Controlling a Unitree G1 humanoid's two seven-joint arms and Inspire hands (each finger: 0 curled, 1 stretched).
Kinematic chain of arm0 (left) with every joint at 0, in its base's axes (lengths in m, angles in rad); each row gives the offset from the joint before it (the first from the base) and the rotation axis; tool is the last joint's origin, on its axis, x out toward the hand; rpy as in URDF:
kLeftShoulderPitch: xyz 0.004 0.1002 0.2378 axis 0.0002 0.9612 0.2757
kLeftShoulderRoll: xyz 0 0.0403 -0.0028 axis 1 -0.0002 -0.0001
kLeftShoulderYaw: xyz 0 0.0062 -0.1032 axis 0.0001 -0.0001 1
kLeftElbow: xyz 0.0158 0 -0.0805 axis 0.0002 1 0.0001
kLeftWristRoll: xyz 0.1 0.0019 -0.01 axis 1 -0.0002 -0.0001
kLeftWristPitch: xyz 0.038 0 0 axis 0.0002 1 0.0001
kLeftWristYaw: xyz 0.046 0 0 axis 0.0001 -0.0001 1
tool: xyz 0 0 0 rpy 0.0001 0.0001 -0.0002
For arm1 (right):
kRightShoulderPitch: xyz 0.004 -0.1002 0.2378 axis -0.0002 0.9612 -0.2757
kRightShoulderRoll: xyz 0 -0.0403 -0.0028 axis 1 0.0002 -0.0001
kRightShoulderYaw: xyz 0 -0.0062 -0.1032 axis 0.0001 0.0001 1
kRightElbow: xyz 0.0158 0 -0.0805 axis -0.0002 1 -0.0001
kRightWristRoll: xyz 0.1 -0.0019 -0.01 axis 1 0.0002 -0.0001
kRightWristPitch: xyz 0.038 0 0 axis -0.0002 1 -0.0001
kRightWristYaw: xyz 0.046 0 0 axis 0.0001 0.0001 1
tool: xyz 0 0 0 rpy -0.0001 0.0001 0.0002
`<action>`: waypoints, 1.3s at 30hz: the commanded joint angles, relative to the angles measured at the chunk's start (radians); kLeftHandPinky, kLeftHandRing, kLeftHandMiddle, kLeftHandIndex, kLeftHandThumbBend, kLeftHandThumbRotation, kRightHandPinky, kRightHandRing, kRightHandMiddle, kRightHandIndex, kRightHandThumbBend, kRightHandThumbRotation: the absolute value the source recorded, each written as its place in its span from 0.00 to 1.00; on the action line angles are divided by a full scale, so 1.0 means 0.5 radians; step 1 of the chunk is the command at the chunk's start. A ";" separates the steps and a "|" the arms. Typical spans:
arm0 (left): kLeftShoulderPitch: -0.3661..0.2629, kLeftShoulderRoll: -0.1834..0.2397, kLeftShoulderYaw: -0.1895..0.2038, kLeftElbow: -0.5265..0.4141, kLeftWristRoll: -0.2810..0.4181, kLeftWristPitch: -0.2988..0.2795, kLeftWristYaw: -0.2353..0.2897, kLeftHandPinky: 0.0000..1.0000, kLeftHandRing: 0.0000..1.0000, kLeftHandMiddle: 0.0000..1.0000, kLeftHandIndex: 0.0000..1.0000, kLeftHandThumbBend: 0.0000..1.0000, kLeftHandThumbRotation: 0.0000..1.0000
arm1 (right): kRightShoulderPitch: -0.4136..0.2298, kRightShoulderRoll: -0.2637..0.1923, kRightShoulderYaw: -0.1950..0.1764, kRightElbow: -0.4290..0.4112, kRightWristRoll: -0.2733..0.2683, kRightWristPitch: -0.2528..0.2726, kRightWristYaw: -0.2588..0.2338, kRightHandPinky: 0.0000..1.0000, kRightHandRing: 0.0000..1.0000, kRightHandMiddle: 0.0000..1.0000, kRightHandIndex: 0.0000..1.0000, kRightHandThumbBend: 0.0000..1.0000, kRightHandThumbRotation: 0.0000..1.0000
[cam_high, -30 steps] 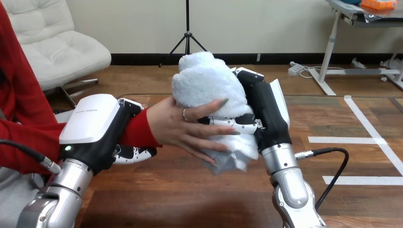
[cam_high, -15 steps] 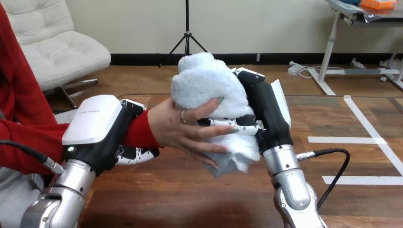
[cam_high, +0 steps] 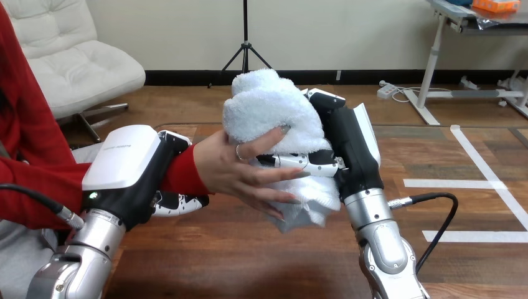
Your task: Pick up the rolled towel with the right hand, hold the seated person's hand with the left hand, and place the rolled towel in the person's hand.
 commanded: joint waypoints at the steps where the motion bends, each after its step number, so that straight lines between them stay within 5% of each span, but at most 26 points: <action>1: -0.170 -0.014 0.023 -0.109 -0.025 -0.015 0.011 0.24 0.29 0.34 0.34 0.66 0.00 | -0.056 0.029 0.076 -0.115 -0.010 0.007 0.076 0.19 0.24 0.32 0.40 0.75 0.00; 11: -0.163 -0.012 0.025 -0.110 -0.032 -0.023 0.001 0.24 0.29 0.34 0.34 0.66 0.00 | -0.021 0.018 0.058 -0.198 0.068 0.177 0.161 0.21 0.27 0.34 0.42 0.75 0.00; 20: -0.154 -0.013 0.027 -0.125 -0.053 -0.026 -0.017 0.25 0.29 0.35 0.36 0.69 0.00 | 0.040 0.011 0.037 -0.355 0.190 0.421 0.272 0.29 0.37 0.43 0.47 0.75 0.12; 28: -0.135 0.026 0.010 -0.220 0.039 0.085 -0.138 0.29 0.34 0.40 0.42 0.68 0.00 | 0.078 -0.031 0.038 -0.452 0.191 0.537 0.309 0.37 0.45 0.50 0.53 0.72 0.38; 39: -0.097 0.015 0.026 -0.312 0.119 0.138 -0.175 0.38 0.47 0.53 0.53 0.76 0.07 | 0.092 -0.092 0.023 -0.465 0.172 0.547 0.350 0.44 0.53 0.60 0.62 0.64 0.76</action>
